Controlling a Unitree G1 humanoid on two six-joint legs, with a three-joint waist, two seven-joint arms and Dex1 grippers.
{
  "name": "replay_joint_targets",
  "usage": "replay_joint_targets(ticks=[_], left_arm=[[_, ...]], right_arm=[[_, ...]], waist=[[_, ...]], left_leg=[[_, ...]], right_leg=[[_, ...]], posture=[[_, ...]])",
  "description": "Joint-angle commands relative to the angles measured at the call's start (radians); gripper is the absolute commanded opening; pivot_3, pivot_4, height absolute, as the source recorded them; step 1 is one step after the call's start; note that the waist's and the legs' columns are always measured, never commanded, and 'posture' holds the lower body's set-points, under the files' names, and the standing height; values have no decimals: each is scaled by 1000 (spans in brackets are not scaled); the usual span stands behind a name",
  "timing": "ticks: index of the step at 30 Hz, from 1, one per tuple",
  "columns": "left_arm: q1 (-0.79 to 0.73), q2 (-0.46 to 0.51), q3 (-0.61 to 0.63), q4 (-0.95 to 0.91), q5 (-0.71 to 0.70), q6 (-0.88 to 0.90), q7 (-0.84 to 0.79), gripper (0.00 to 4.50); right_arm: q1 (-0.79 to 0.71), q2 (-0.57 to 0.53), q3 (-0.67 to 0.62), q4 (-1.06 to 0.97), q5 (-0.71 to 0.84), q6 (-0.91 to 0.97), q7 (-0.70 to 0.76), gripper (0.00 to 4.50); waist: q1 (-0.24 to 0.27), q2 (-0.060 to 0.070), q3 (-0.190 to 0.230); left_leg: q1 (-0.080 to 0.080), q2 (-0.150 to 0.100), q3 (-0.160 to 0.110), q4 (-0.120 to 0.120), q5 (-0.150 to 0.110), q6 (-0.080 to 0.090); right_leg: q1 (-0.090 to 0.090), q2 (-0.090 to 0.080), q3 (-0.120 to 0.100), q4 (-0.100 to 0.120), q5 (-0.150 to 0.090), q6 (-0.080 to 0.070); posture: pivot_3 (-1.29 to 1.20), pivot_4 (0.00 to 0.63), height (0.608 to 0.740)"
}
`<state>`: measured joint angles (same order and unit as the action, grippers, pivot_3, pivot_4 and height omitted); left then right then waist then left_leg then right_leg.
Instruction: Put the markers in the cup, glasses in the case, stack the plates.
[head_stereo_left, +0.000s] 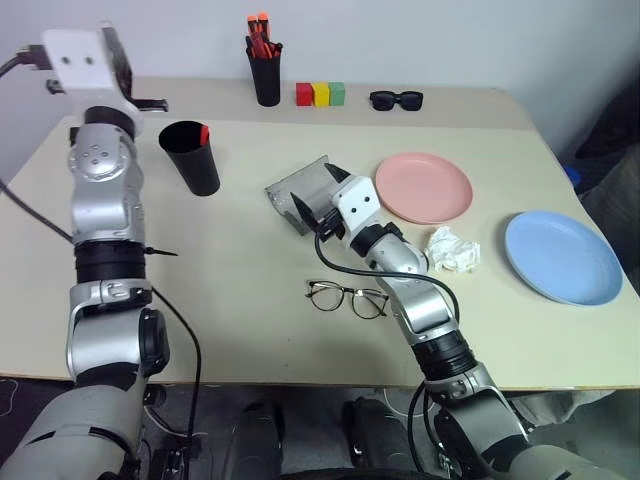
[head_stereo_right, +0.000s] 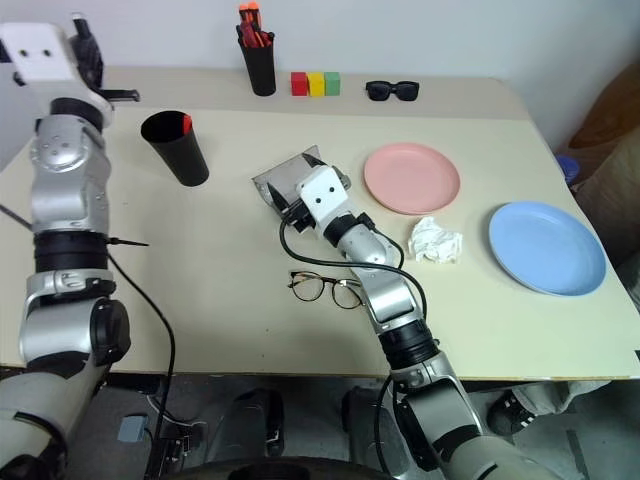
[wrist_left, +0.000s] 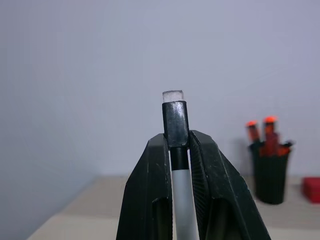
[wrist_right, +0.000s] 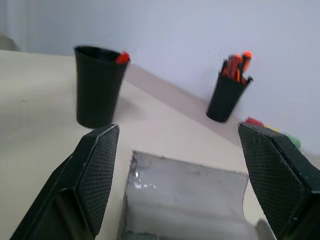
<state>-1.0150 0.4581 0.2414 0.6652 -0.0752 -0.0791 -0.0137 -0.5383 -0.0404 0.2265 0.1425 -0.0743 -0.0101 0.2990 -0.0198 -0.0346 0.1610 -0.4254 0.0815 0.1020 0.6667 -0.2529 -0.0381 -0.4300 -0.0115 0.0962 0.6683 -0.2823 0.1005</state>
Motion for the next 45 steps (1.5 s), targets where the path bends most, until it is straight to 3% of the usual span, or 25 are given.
replay_joint_targets(ticks=[1, 6, 13, 19, 26, 29, 31, 35, 36, 40, 45], left_arm=[[-87, -4, -1, 193, 21, -173, 13, 27], [-148, -21, -23, 393, 52, -298, 25, 27], [-157, -33, -33, 485, 59, -361, 41, 27], [-155, -36, -34, 503, 67, -370, 77, 2861], [-148, -37, -9, 470, 39, -389, 72, 2861], [-141, -59, -4, 382, -20, -369, -49, 2861], [-110, -85, -20, 275, -77, -305, -189, 2861], [24, -107, -117, -30, -131, -11, -383, 4233], [65, -117, -151, -118, -147, 103, -414, 4401], [167, -167, -257, -325, -172, 427, -462, 4401], [186, -197, -333, -350, -172, 647, -530, 4401]], right_arm=[[-20, 25, 12, -21, -11, -32, -19, 3864], [11, 27, 11, -50, -20, -21, -32, 3864], [44, 12, -2, -91, -24, 0, -44, 3864], [46, 6, -3, -99, -22, 8, -40, 3864], [42, -5, -2, -101, -16, 14, -25, 3864], [48, -36, -17, -129, -4, 38, 3, 3864], [63, -72, -32, -165, 13, 64, 35, 3864], [121, -182, -87, -258, 59, 120, 111, 3864], [147, -224, -108, -286, 71, 133, 135, 3864], [233, -346, -189, -376, 118, 194, 193, 3864], [305, -416, -253, -435, 134, 230, 206, 3864]], waist=[[-4, 0, 0], [1, 0, 0], [3, 0, 0], [2, 0, 0], [3, 0, 0], [4, 0, 0], [10, 0, 0], [6, 0, 0], [6, 1, 0], [5, 1, 0], [-5, 1, 0]], left_leg=[[0, 0, 0, 0, 0, 0], [-1, 0, 1, -1, 0, 0], [-1, 0, 1, -1, 0, 0], [-1, 0, 1, -1, 0, 0], [-1, 0, 1, -1, 0, 0], [-1, 0, 1, -1, 0, 0], [-2, 0, 1, -1, 0, 0], [-1, 0, 1, 0, 0, 0], [-1, 0, 1, 0, 0, 0], [-1, 0, -1, 0, 0, 0], [1, 0, -1, 0, 0, 0]], right_leg=[[-1, 0, 0, 0, 0, 0], [-1, 0, 0, -1, 0, 0], [-1, 0, 0, -1, 0, 0], [-1, 0, 0, -1, 0, 0], [-1, 0, 0, -1, 0, 0], [-1, 0, 0, -1, 0, 0], [-1, 0, 0, -2, 0, 0], [1, 0, 0, -2, 0, 0], [1, 0, 0, -2, 0, 0], [1, 0, 0, -1, 0, 1], [1, 2, 1, -1, 0, 0]], posture=[[0, 150, 722], [0, 150, 722], [0, 150, 722], [0, 150, 722], [0, 150, 722], [0, 150, 722], [0, 150, 722], [0, 150, 722], [0, 150, 722], [0, 150, 722], [0, 150, 722]])
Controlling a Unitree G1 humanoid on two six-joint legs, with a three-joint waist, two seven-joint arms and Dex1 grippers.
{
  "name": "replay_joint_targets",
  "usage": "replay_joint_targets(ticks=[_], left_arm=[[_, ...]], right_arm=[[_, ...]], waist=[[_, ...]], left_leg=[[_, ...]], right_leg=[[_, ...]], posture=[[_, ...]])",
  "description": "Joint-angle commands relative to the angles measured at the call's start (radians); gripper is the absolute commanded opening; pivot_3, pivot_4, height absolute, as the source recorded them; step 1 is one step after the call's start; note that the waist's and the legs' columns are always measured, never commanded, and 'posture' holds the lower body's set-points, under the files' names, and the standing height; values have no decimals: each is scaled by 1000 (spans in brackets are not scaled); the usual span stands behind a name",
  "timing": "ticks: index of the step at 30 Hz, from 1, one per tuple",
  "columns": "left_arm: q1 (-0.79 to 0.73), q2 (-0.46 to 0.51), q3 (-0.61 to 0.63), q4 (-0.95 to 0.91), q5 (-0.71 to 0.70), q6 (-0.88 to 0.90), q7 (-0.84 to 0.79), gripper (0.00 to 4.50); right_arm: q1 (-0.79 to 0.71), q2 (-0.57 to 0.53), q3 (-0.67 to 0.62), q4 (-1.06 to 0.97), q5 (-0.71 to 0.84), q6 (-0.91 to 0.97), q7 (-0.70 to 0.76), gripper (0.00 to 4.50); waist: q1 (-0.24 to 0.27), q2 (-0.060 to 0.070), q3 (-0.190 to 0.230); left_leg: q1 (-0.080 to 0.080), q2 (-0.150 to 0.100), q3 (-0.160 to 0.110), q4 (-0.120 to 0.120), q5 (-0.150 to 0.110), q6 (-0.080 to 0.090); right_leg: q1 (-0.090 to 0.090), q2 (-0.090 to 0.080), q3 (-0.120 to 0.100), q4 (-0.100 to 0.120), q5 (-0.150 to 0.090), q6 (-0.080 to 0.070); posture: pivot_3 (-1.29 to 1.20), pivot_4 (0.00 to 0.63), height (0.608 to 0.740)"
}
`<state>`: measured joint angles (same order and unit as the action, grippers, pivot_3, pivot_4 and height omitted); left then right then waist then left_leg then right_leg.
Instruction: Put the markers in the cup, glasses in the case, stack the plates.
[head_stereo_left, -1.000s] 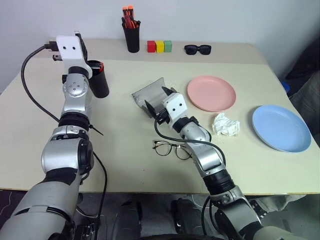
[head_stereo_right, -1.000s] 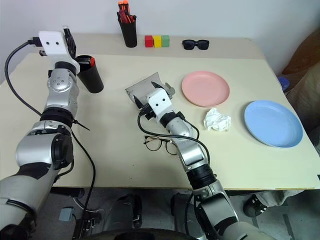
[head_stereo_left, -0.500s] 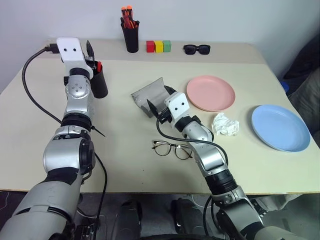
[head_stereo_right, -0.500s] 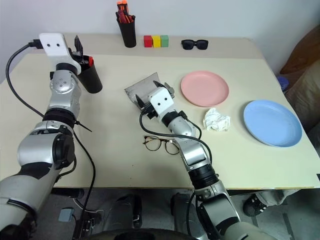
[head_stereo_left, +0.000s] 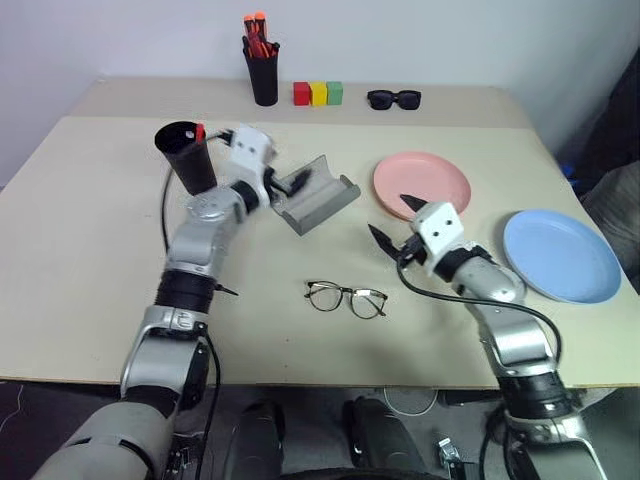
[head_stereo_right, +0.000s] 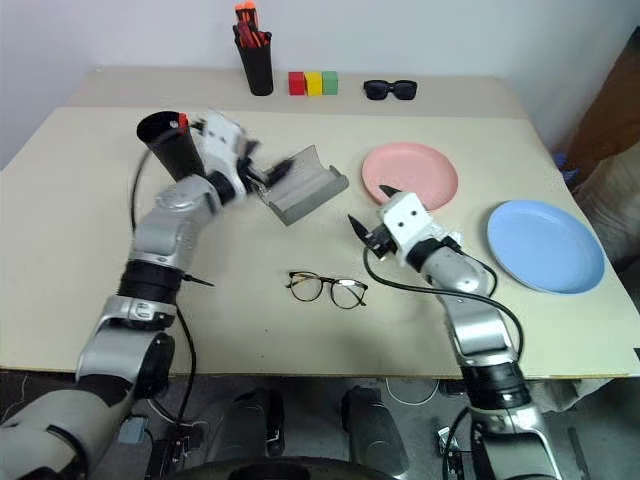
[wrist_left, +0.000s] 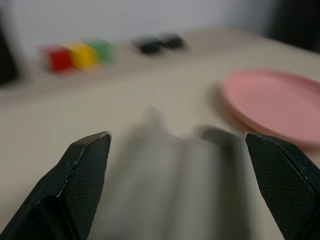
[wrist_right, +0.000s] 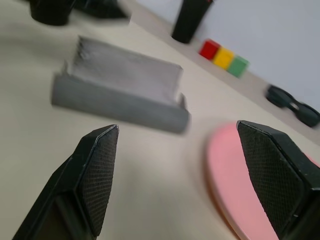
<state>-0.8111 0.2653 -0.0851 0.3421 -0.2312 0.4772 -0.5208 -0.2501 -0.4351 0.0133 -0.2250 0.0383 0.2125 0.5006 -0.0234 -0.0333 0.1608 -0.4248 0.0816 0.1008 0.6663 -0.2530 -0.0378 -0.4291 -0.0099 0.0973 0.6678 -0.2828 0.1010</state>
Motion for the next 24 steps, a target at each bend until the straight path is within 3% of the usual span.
replay_joint_targets(ticks=[1, 8, 11, 18, 24], left_arm=[[-28, -13, -21, -11, -25, 144, -45, 4401], [-47, -13, -84, 40, 14, 246, -112, 4401], [-40, -9, -95, 49, 32, 233, -117, 3634], [-29, -10, -93, 58, 54, 195, -127, 48], [30, 103, -153, -21, 90, -23, -318, 48]], right_arm=[[39, -31, -48, -88, 24, 17, 7, 3864], [170, -71, -64, -215, 78, 84, 53, 3864], [209, -83, -80, -241, 87, 96, 54, 3864], [239, -88, -91, -252, 85, 98, 45, 3864], [241, -82, -69, -261, 82, 104, 41, 3864]], waist=[[0, 1, 0], [8, 1, 0], [9, 1, 0], [9, 1, 0], [5, 1, 0]], left_leg=[[0, 0, 0, 0, 0, 0], [0, -1, -1, 0, 0, 0], [0, -1, -1, 0, 0, 0], [0, -1, -1, 0, 0, 0], [0, -1, -1, 0, 0, 0]], right_leg=[[0, 0, 0, 0, 0, 0], [0, 0, 0, -1, 0, 0], [0, 0, 0, -1, 0, 0], [0, 0, 0, -1, 0, 0], [0, 0, 0, -1, 0, 0]], posture=[[0, 150, 722], [0, 150, 722], [0, 150, 722], [0, 150, 722], [0, 150, 722]])
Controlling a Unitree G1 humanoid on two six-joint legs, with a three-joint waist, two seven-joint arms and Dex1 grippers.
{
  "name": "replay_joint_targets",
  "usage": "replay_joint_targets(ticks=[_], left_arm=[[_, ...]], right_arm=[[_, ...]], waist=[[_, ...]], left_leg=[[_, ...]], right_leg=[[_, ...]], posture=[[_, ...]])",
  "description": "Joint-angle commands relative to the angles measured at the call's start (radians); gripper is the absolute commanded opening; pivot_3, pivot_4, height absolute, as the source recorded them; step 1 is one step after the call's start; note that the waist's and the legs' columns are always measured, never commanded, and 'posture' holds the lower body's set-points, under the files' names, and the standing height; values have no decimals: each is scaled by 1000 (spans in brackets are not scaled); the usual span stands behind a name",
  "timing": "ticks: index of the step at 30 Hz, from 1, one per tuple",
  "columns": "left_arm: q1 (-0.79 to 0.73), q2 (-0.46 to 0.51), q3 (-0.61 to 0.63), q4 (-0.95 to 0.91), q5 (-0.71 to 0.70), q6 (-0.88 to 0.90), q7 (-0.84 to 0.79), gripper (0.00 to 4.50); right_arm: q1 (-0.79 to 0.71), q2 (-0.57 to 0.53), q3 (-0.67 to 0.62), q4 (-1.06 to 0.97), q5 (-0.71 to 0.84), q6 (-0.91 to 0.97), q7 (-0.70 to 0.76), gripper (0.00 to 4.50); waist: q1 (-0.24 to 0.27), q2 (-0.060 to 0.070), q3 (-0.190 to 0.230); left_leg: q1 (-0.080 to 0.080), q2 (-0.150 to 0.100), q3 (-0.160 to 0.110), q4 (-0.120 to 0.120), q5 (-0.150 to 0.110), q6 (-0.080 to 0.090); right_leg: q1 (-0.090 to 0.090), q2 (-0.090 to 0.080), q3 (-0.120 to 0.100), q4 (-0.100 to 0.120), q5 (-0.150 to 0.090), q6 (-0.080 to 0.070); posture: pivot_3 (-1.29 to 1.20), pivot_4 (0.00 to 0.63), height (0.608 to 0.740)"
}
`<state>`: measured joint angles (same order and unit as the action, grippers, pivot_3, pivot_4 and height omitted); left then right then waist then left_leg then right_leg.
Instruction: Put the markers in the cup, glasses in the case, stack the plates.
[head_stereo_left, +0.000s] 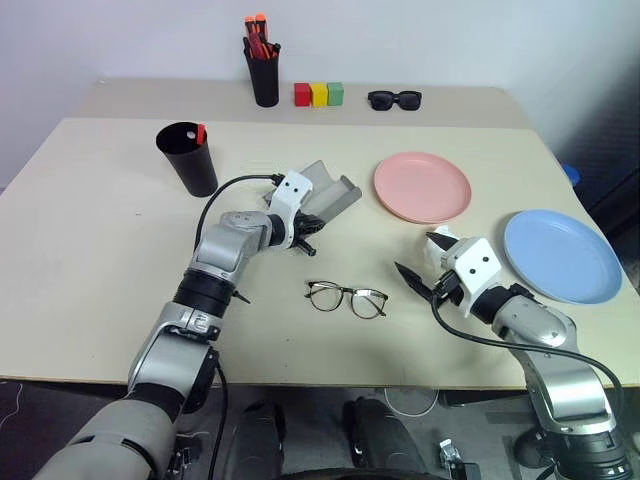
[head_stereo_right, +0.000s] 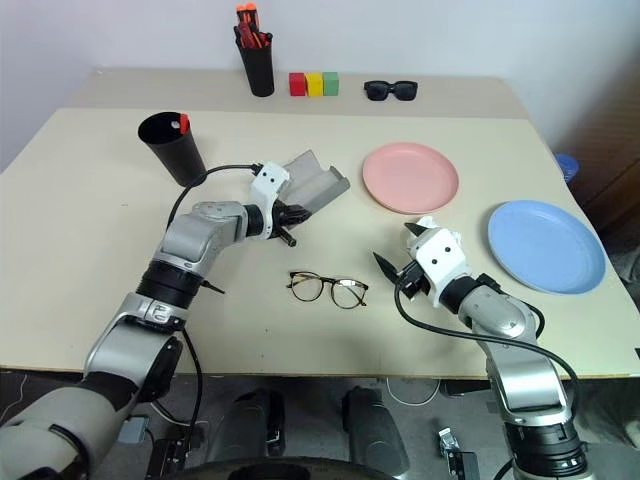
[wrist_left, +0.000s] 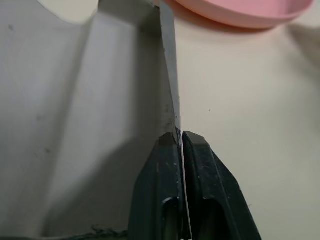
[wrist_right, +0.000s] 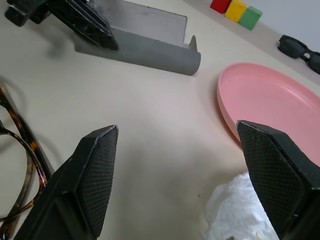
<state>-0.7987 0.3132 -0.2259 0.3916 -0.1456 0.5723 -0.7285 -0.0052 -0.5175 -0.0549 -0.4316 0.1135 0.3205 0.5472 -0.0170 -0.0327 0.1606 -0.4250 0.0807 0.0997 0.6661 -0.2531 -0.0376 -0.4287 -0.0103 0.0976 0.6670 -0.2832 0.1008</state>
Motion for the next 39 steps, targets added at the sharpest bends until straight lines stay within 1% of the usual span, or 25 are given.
replay_joint_targets(ticks=[1, 5, 7, 9, 13, 16, 19, 21, 25, 27, 29, 32, 35, 39], left_arm=[[35, 89, -14, -96, -1, -179, -175, 48], [106, 223, -30, -195, -29, -336, -413, 48], [124, 281, -35, -212, -25, -373, -489, 48], [123, 304, -33, -197, -16, -375, -513, 48], [127, 306, -27, -174, -20, -379, -533, 48], [126, 296, -27, -154, -9, -377, -527, 48], [125, 286, -25, -132, 10, -401, -508, 829], [124, 279, -23, -111, 39, -443, -473, 1725], [119, 253, 22, -92, 25, -472, -417, 1725], [117, 232, 76, -109, -16, -449, -370, 1725], [138, 220, 141, -164, -62, -419, -323, 1725], [233, 226, 220, -281, -90, -444, -256, 1725], [400, 249, 275, -447, -132, -411, -229, 1725], [605, 272, 292, -614, -159, -354, -198, 1725]], right_arm=[[-7, 2, 6, -56, 7, -3, -5, 3864], [-14, 6, 28, -54, 8, -5, -1, 3864], [-19, 6, 38, -51, 9, -6, 1, 3864], [-26, 4, 45, -45, 11, -8, 5, 3864], [-37, -4, 57, -42, 13, -7, 22, 3864], [-41, -22, 69, -52, 24, 10, 54, 3864], [-48, -49, 80, -75, 49, 51, 94, 3864], [-61, -63, 89, -95, 69, 84, 117, 3864], [-99, -78, 139, -132, 64, 128, 140, 3864], [-128, -86, 184, -143, 40, 147, 145, 3864], [-158, -100, 236, -146, -5, 153, 145, 3864], [-202, -102, 293, -142, -47, 179, 137, 3864], [-222, -105, 334, -132, -72, 200, 147, 3864], [-242, -99, 370, -72, -111, 202, 145, 3864]], waist=[[-1, 0, 0], [2, 0, 0], [4, 0, 0], [7, 0, 0], [6, 0, 0], [4, 0, 0], [3, 0, 0], [4, 0, 0], [4, 0, 0], [4, 0, 0], [3, 0, 0], [-3, 1, 0], [-4, 2, -1], [6, 1, -1]], left_leg=[[0, 0, 0, 0, 0, 0], [0, 0, 0, 0, 0, 0], [0, 0, 1, 0, 0, 0], [0, 0, 1, 1, 0, 0], [0, 0, 1, 2, -1, 1], [0, 0, 0, 2, -1, 1], [0, 0, 0, 2, -1, 1], [0, 0, 0, 2, -1, 1], [0, 0, 0, 2, -1, 1], [0, 0, 0, 2, -1, 1], [0, 0, 0, 2, -1, 1], [0, 1, 1, 2, -1, 1], [0, 1, 1, 1, -1, 1], [0, 2, 1, 1, -1, 1]], right_leg=[[0, 0, 0, 0, 0, 0], [0, 0, 0, 0, 0, 0], [0, -1, 0, 0, -1, -2], [0, -1, 0, 0, -2, -3], [1, -1, 0, 0, -2, -3], [1, -1, 0, 0, -1, -3], [1, -1, 0, 0, -1, -1], [1, -1, 0, 0, 0, -1], [1, -1, 0, 0, 0, -1], [1, -1, 0, 0, 0, -1], [0, -1, 0, 0, 0, 0], [0, -1, 0, 0, 0, 0], [0, -1, 0, 0, 0, 0], [0, -1, 0, 0, 0, 0]], posture=[[0, 150, 722], [0, 150, 722], [0, 150, 722], [0, 150, 722], [0, 150, 722], [0, 150, 722], [0, 150, 722], [0, 150, 722], [0, 150, 722], [0, 150, 722], [0, 150, 722], [0, 150, 722], [0, 150, 722], [0, 150, 722]])
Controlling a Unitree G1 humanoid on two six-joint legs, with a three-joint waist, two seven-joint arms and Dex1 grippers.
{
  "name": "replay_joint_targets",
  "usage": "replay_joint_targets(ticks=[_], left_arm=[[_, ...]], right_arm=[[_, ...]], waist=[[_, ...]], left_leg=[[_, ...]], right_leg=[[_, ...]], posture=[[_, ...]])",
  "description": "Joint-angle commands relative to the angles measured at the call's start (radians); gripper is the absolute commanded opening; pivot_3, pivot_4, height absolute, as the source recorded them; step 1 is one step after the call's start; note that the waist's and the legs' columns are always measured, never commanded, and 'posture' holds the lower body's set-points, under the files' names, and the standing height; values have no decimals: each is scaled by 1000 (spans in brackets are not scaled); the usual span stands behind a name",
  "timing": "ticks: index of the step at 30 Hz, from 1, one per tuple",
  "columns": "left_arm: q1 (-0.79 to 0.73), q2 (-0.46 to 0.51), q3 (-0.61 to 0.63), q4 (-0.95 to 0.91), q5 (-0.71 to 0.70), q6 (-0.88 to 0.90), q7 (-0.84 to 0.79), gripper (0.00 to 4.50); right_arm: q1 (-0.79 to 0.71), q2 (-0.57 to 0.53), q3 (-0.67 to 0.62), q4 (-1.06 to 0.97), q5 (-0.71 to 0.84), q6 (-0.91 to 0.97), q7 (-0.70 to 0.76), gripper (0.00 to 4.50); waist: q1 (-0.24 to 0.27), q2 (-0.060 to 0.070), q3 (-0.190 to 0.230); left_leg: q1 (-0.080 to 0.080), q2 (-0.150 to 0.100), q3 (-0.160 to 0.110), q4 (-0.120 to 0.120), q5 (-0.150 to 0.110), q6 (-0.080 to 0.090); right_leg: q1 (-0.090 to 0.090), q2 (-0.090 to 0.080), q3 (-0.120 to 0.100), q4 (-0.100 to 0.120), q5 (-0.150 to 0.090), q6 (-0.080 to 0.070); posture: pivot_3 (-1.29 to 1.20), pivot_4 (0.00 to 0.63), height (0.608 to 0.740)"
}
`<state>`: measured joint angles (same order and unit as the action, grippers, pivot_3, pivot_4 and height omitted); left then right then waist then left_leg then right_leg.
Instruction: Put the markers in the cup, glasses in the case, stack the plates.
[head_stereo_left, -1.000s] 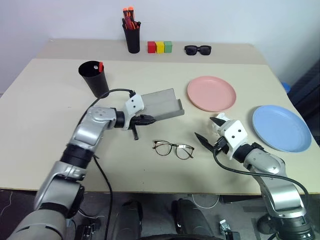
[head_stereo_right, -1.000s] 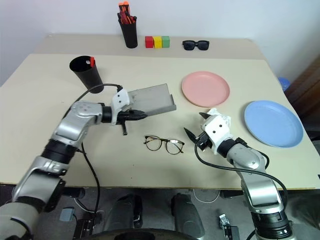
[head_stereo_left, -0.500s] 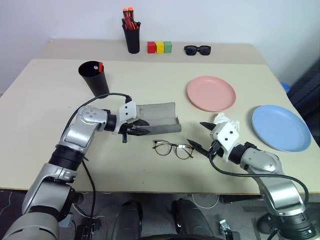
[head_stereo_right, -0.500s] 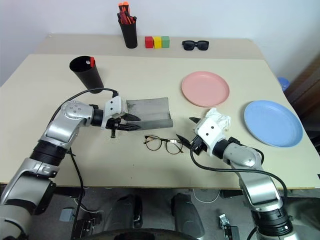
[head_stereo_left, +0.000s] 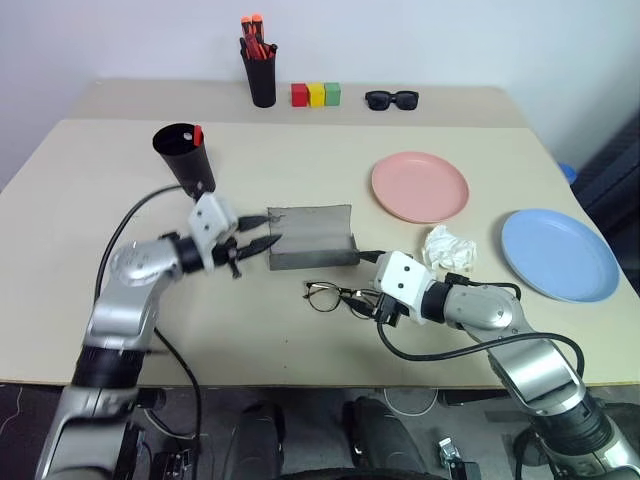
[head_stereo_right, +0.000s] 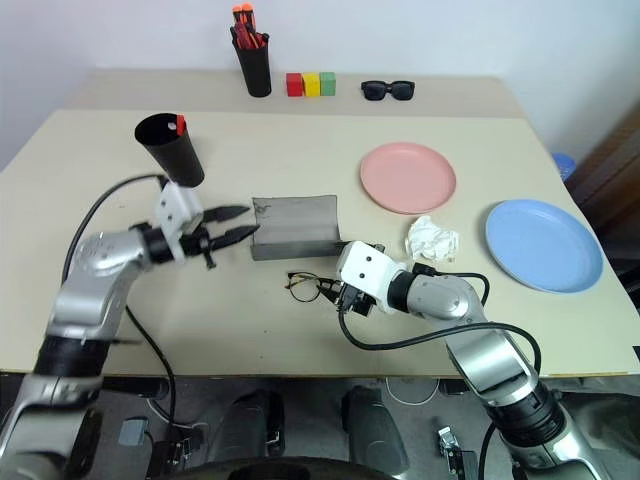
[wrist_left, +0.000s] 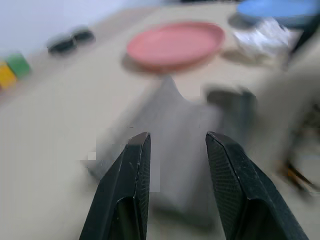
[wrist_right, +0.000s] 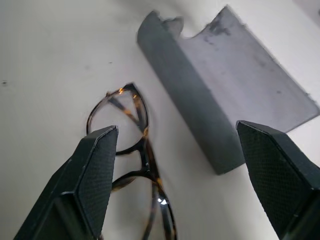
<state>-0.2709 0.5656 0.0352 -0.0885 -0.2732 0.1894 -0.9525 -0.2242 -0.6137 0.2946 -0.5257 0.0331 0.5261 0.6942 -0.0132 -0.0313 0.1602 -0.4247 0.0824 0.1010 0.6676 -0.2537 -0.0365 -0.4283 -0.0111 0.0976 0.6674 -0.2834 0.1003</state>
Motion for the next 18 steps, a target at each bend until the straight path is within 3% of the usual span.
replay_joint_targets(ticks=[1, 6, 10, 14, 18], left_arm=[[126, 22, 28, -167, -27, 23, 31, 1725], [257, 15, 35, -272, -47, 61, 79, 1725], [279, 8, 30, -282, -48, 71, 108, 1777], [277, 4, 22, -270, -44, 58, 123, 1777], [266, -1, 22, -241, -42, 46, 131, 1777]], right_arm=[[-24, -8, 33, 40, -45, -10, 0, 3864], [-24, -17, 44, 79, -72, -27, 12, 3864], [-27, -17, 44, 89, -84, -19, 18, 2131], [-19, -17, 55, 91, -97, -14, 24, 34], [-14, -16, 57, 86, -106, -19, 28, 34]], waist=[[2, -1, 0], [0, -1, -1], [-2, -1, -1], [-2, -1, -1], [-2, -2, -1]], left_leg=[[0, 0, 0, 0, 0, 0], [1, 0, 0, 1, 0, 0], [1, 0, 0, 1, 0, 0], [1, 0, 0, 1, 0, 0], [1, 0, 0, 1, 0, 0]], right_leg=[[0, 0, 0, 0, -1, -2], [1, -1, 0, -1, -2, -4], [1, 0, 0, -1, -2, -4], [1, 0, 0, -1, -2, -4], [1, 0, 0, -1, -2, -4]], posture=[[0, 150, 722], [0, 150, 722], [0, 150, 722], [0, 150, 722], [0, 150, 722]])
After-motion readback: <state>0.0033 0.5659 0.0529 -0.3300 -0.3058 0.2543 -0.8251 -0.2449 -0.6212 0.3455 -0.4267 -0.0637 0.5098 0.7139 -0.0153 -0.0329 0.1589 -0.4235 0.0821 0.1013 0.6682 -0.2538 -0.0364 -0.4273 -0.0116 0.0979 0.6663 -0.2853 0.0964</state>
